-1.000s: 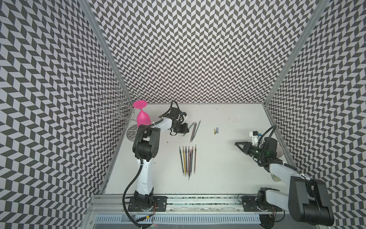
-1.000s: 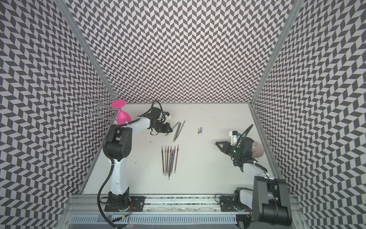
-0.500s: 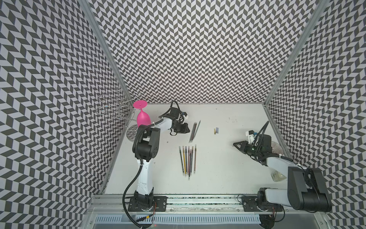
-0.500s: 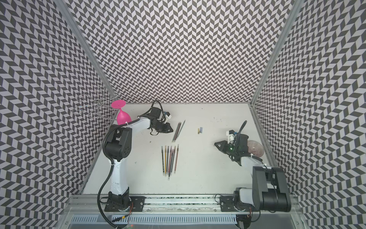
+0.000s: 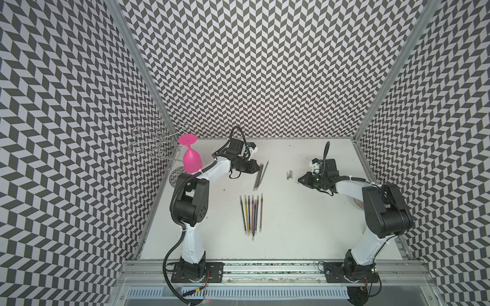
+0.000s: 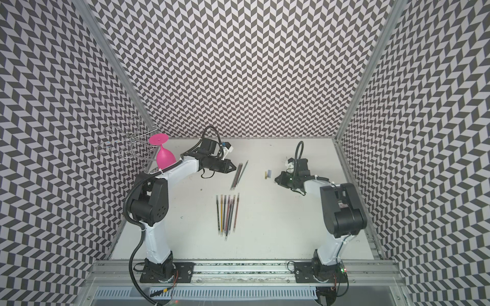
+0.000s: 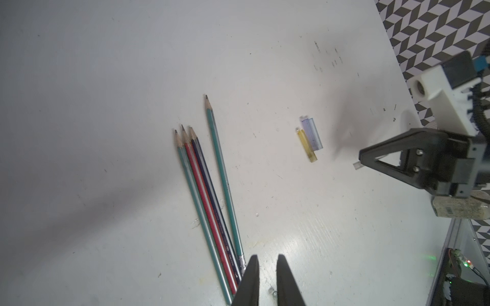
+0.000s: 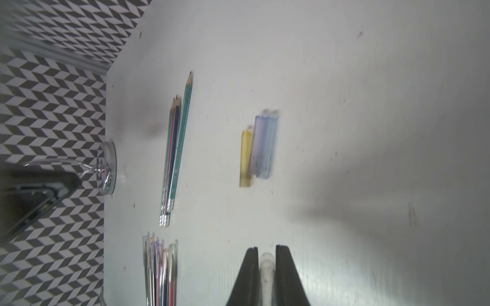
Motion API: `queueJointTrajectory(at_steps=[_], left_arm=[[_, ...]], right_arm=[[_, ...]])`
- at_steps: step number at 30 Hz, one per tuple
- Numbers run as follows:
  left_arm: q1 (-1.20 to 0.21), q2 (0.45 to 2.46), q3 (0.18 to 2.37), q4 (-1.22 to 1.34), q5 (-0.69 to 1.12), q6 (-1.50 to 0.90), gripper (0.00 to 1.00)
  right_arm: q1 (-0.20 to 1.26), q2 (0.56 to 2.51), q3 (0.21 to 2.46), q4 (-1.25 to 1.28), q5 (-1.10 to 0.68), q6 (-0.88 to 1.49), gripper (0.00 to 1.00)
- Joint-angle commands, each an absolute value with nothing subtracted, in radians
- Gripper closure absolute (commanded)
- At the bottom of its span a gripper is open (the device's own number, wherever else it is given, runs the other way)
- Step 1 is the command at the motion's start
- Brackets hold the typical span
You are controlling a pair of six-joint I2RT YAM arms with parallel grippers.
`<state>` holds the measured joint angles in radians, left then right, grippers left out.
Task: Remove the protective cover of the pencils
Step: Place the protective sleeve at the center of the board.
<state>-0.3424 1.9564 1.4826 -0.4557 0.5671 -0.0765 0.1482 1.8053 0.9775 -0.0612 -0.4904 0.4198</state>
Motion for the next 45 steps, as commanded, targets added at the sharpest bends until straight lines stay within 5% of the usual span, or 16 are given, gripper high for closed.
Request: queueJointTrajectory(at_steps=[1, 16, 35, 45], left_arm=[[-0.341, 1.922, 1.465, -0.434, 0.581, -0.075, 0.84], [-0.340, 1.905, 1.468, -0.434, 0.584, -0.072, 0.83], [-0.339, 1.903, 1.468, -0.435, 0.578, -0.070, 0.84], [-0.272, 1.740, 1.332, -0.219, 0.614, -0.159, 0.85]], right_arm=[[0.149, 1.872, 1.070, -0.136, -0.436, 0.376, 0.87], [0.149, 2.028, 1.227, -0.180, -0.439, 0.383, 0.72], [0.157, 1.969, 1.172, -0.104, -0.453, 0.432, 0.72], [0.465, 1.704, 0.943, -0.076, -0.214, 0.435, 0.72]])
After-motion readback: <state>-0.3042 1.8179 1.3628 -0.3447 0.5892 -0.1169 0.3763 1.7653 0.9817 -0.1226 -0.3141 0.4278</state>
